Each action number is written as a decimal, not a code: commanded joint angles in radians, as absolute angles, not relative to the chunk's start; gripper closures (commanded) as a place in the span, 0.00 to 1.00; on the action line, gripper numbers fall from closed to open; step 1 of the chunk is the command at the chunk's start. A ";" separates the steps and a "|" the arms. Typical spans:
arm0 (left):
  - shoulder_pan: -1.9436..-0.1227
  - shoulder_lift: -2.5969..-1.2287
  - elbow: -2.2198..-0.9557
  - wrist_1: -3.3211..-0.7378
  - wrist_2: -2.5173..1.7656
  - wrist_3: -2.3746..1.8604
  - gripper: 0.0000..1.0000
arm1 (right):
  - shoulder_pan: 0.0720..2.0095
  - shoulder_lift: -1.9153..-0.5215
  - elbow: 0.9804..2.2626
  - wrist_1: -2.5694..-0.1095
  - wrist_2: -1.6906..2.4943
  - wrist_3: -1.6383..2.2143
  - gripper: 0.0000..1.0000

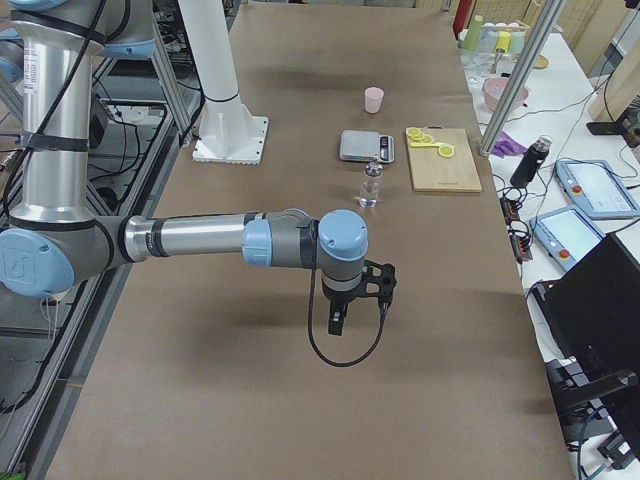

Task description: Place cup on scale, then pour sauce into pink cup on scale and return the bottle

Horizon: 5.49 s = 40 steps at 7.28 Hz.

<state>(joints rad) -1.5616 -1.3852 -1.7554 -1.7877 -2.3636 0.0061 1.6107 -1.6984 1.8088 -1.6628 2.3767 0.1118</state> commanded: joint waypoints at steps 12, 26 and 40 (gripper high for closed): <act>-1.548 -1.459 -1.704 -1.852 -2.302 0.005 0.02 | 1.611 -1.577 1.703 -1.663 2.365 0.118 0.00; -0.782 -2.012 -1.734 -1.751 -2.008 -1.339 0.03 | 1.588 -1.634 1.703 -1.500 2.375 0.130 0.00; -0.877 -2.199 -1.654 -1.629 -2.207 -1.341 1.00 | 1.589 -1.556 1.709 -1.502 2.509 0.179 0.00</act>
